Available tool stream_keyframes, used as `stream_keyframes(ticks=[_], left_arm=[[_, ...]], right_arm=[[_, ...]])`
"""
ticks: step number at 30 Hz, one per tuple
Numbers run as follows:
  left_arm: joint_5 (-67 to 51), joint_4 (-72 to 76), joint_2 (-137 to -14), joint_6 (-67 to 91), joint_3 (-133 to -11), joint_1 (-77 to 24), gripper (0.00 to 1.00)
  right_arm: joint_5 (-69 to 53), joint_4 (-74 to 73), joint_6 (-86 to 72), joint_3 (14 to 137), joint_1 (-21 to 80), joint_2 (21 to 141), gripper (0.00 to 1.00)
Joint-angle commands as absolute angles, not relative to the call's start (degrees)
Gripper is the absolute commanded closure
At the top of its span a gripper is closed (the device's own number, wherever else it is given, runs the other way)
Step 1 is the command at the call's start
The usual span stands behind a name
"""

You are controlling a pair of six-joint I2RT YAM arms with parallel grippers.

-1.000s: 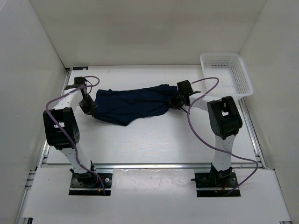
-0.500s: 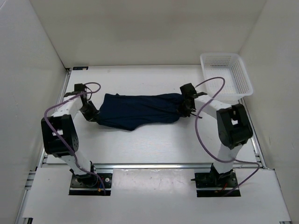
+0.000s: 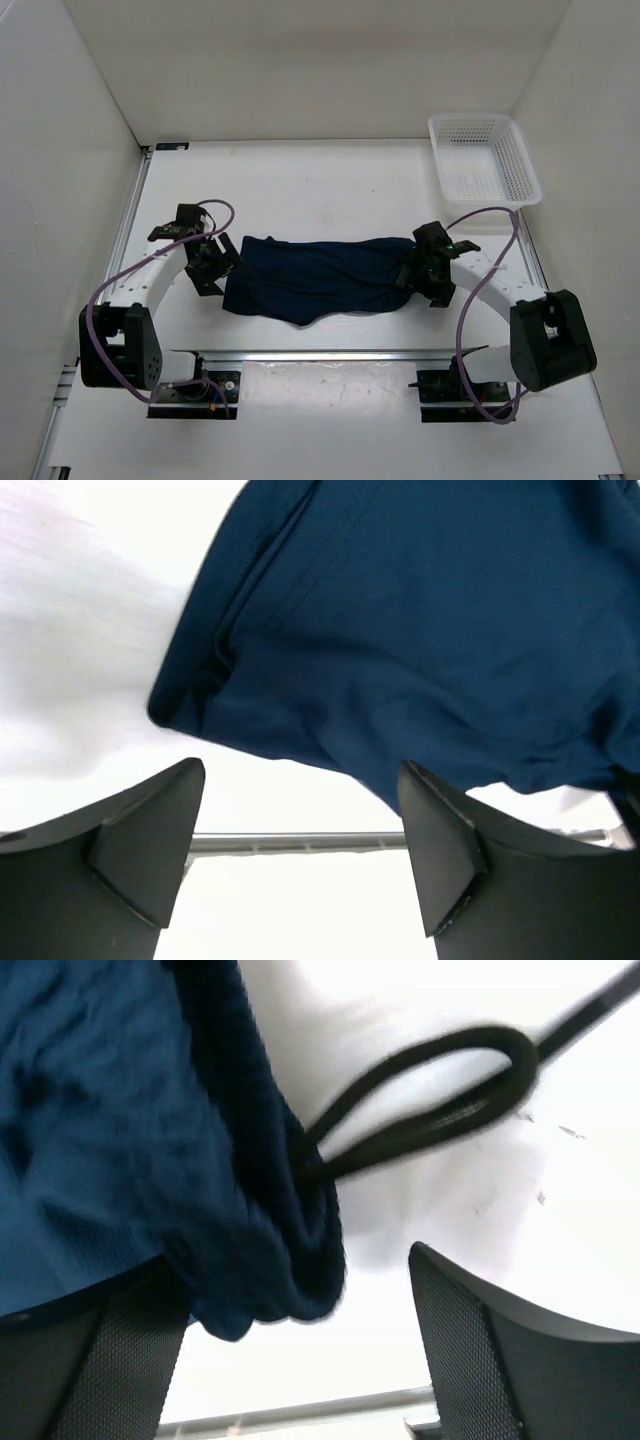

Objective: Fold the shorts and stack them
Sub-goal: Fold the shorts

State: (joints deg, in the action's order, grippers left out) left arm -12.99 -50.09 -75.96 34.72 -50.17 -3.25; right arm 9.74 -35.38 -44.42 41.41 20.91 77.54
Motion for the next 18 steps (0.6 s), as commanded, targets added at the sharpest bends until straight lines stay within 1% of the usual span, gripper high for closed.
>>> stream_keyframes(ticks=[1,5,8,11,13,14,16,17,18], left_arm=[[-11.2,-50.9,-74.1,35.8,-52.6,-3.3,0.09],[-7.8,-53.2,-74.1,33.8,-58.7,-3.3,0.09],[-7.0,-53.7,-75.3,33.1,-60.8,-3.3,0.1],[-6.5,-53.7,-76.0,32.6,-61.4,-3.3,0.13],[-6.5,-53.7,-76.7,32.6,-62.0,-3.3,0.13],[-6.5,-53.7,-76.7,32.6,-62.0,-3.3,0.14],[-6.5,-53.7,-76.7,32.1,-62.5,-3.3,0.14],[-6.5,-53.7,-76.7,32.1,-62.5,-3.3,0.14],[-6.5,-53.7,-77.3,32.1,-62.5,-3.3,0.14]], right_arm=[[8.4,-37.0,-42.3,41.5,20.0,71.9,0.1],[7.3,-38.3,-40.2,41.5,15.2,68.9,0.08],[4.1,-35.3,-37.5,41.0,10.8,68.4,0.1],[0.4,-29.1,-35.3,41.0,9.5,72.5,0.12],[-3.2,-25.7,-35.2,41.6,9.5,76.6,0.15],[-3.2,-24.8,-35.2,42.1,10.4,77.9,0.17],[-3.2,-22.3,-35.2,42.1,11.2,81.2,0.22],[-3.7,-21.6,-35.2,42.1,11.9,82.3,0.25],[-3.0,-21.6,-36.0,42.1,12.4,84.3,0.33]])
